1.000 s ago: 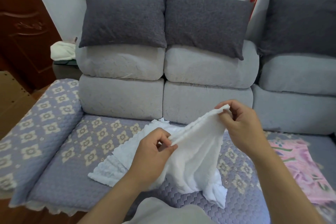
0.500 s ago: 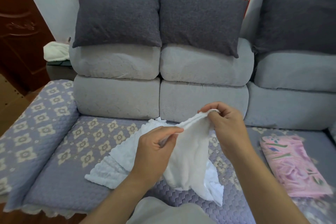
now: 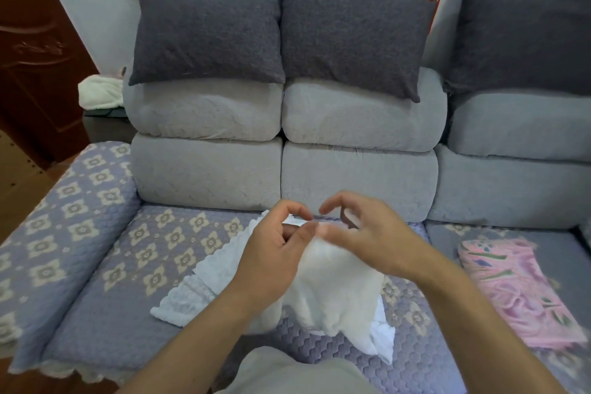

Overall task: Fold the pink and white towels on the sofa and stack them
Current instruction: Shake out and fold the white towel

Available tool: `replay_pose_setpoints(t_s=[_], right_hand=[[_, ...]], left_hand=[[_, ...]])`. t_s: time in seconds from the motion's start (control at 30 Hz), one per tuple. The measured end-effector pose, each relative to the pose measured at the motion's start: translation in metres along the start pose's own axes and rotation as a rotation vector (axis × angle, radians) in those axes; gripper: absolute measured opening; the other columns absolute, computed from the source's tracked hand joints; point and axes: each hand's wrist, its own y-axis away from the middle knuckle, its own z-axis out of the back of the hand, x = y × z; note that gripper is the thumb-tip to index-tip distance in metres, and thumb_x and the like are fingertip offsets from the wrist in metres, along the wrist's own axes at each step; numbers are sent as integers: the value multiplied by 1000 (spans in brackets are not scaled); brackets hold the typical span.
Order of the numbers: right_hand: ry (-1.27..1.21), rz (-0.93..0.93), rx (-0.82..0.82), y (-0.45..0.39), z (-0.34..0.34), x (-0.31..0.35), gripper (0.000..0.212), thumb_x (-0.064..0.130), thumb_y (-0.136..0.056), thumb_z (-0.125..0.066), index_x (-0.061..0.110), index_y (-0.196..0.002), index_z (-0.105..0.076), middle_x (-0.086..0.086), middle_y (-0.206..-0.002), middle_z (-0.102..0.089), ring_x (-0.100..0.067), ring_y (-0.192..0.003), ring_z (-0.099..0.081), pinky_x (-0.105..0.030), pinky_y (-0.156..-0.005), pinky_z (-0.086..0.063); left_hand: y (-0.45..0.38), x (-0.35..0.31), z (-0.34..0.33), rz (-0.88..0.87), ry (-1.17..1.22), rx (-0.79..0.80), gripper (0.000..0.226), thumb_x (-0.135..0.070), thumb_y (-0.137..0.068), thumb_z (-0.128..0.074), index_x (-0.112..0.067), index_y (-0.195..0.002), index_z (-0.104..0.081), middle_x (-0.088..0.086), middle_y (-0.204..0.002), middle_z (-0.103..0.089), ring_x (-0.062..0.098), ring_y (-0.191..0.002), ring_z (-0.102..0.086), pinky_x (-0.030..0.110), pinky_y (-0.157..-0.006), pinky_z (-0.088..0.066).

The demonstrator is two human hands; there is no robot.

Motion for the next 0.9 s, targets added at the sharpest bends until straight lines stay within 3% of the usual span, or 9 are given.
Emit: replay_pose_setpoints(t_s=[0.07, 0.13, 0.27, 0.37, 0.6, 0.7, 0.77, 0.83, 0.9], right_hand=[[135, 17, 115, 1, 5, 1, 31, 57, -82, -71, 36, -105, -71, 17, -102, -70, 4, -93, -62, -21, -80, -50], [30, 43, 74, 3, 10, 4, 10, 36, -90, -72, 28, -90, -77, 12, -87, -73, -1, -81, -66, -22, -74, -52], [9, 87, -55, 5, 19, 8, 17, 26, -97, -64, 28, -80, -68, 9, -76, -68, 1, -69, -59, -14, -63, -43], [25, 113, -141, 6, 14, 10, 19, 25, -100, -58, 26, -81, -62, 6, -75, -63, -2, -66, -54, -15, -59, -40], [-134, 197, -265, 7, 8, 22, 20, 20, -101, -54, 21, -82, -60, 10, -78, -62, -2, -69, -54, -12, -61, -40], [-173, 199, -335, 8, 5, 28, 20, 20, -101, -54, 20, -82, -61, 7, -78, -61, -2, -69, -53, -13, -61, -41], [-206, 148, -420, 6, 5, 28, 21, 21, -101, -55, 21, -81, -61, 11, -72, -59, -1, -64, -51, -13, -58, -41], [-236, 78, -497, 1, 7, 26, 23, 25, -102, -54, 24, -79, -60, 14, -63, -55, -1, -57, -47, -15, -52, -39], [-251, 19, -550, -4, 10, 22, 25, 28, -102, -54, 24, -78, -59, 15, -56, -50, -2, -50, -43, -16, -47, -35]], left_hand=[[-3, -3, 7, -26, 10, 69, 10, -36, -91, -66, -32, -89, -57, -7, -50, -45, 6, -45, -33, 19, -45, -28], [-4, -4, 11, -55, 9, 147, 19, -34, -87, -72, -24, -89, -56, -7, -55, -47, 7, -50, -37, 20, -47, -32], [1, 5, 14, -60, -39, 247, 20, -21, -90, -74, -26, -92, -55, 17, -72, -53, 25, -61, -43, 36, -56, -39], [7, 15, 16, -114, -61, 207, 19, -10, -98, -62, -28, -92, -59, 7, -78, -56, 28, -69, -50, 38, -65, -44], [5, 29, 17, -356, -420, 130, 19, 1, -95, -56, -17, -91, -63, -7, -94, -58, 12, -85, -56, 18, -72, -44], [0, 45, 21, -404, -572, 116, 32, 9, -84, -54, -22, -75, -56, -15, -82, -44, -2, -75, -49, 10, -63, -35], [-1, 57, 25, -325, -591, 187, 30, 8, -79, -50, -19, -69, -56, -13, -78, -41, 2, -68, -44, 17, -59, -36], [7, 63, 29, -186, -517, 304, 23, 1, -81, -45, -14, -72, -60, -8, -84, -49, 8, -74, -49, 29, -64, -44], [18, 61, 31, -89, -369, 401, 15, -3, -88, -48, -8, -79, -59, -3, -88, -49, 11, -80, -51, 24, -71, -43]])
